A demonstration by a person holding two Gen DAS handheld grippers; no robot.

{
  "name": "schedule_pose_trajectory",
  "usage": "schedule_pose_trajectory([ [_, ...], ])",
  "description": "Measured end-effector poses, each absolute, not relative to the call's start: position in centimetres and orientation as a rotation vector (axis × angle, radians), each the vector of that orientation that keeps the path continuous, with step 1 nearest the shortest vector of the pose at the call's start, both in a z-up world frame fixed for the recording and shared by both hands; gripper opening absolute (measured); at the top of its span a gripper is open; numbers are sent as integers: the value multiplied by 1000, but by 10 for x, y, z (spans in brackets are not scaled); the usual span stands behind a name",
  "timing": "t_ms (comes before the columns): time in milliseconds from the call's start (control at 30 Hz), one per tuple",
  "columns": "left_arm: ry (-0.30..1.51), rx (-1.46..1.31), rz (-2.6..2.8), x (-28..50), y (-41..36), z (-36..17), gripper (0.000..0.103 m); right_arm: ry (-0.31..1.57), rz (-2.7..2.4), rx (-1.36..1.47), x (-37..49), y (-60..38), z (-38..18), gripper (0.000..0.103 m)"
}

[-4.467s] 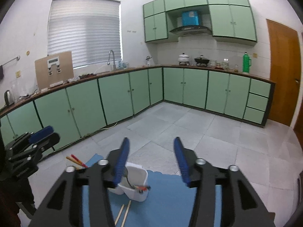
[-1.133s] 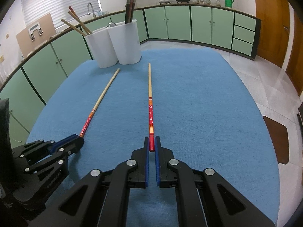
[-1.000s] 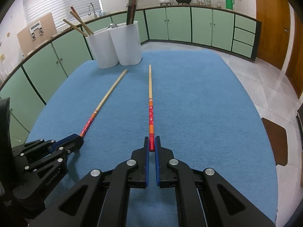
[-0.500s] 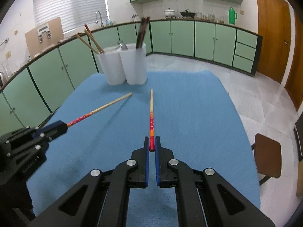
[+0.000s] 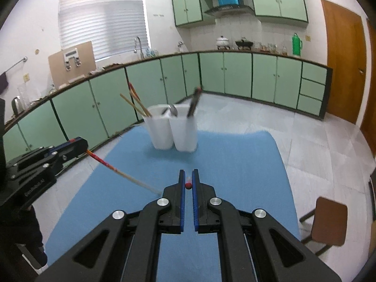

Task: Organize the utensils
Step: 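Lift both chopsticks and insert them upright into the white holder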

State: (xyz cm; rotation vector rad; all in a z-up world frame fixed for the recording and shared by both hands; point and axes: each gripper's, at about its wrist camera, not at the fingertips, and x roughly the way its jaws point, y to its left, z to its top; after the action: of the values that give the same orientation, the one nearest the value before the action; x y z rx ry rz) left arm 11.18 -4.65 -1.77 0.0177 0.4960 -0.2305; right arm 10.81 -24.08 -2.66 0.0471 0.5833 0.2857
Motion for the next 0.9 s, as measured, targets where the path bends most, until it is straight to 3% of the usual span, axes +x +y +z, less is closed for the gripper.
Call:
schedule_pose_trajectory([
  [533,414,33,-280,119,-45,23,5,550,434,0,140,-211,39,5],
  [900,290,50,-256,153,-37,74,5,420,450,-26,183,-198,102,5],
])
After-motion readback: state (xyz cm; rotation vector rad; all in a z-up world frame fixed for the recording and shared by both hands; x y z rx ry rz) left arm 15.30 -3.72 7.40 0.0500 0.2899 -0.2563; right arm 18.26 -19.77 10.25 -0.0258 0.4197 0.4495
